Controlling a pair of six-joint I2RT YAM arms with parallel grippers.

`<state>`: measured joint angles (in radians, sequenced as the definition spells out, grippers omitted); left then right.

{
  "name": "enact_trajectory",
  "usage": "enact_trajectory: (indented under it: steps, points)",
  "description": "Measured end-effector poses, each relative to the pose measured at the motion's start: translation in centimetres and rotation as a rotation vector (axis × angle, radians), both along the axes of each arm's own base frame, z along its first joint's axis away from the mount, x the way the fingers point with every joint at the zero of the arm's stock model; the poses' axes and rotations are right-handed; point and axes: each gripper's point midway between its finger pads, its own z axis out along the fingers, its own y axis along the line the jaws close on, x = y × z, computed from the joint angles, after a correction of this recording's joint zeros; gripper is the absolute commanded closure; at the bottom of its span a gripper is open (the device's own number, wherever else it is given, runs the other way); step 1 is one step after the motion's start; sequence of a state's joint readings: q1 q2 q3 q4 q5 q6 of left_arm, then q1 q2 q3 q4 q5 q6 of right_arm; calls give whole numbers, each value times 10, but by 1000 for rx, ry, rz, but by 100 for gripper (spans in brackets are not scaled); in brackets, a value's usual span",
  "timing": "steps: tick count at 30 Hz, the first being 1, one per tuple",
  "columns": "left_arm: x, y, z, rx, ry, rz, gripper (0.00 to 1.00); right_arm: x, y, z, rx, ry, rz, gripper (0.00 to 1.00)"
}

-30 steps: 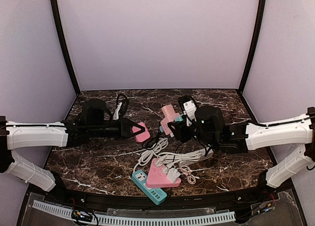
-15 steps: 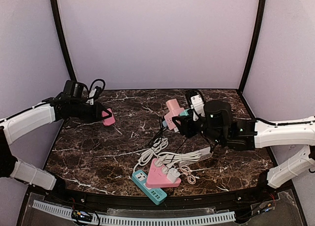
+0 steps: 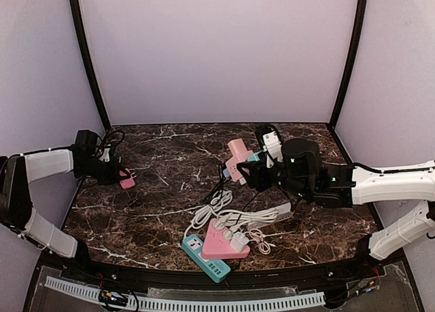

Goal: Pull the plug off the socket
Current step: Place the plug at the center of the board.

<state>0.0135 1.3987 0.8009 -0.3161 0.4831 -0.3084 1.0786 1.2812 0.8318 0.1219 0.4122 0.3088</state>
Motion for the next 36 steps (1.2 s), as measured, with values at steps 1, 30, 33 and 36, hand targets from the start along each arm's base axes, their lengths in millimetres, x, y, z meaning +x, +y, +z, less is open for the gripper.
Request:
enact_trajectory:
  steps: [1, 30, 33, 36]
  points:
    - [1, 5, -1, 5, 0, 8, 98, 0, 0, 0, -1, 1, 1, 100]
    - [-11, 56, -64, 60, 228, 121, 48, -5, 5, -4, 32, 41, 27, 100]
    - [-10, 59, -63, 76, 225, 124, 29, -6, 5, -5, 34, 43, 33, 100]
    - [-9, 65, -59, 112, 209, 136, 14, -7, 7, -5, 37, 47, 41, 100]
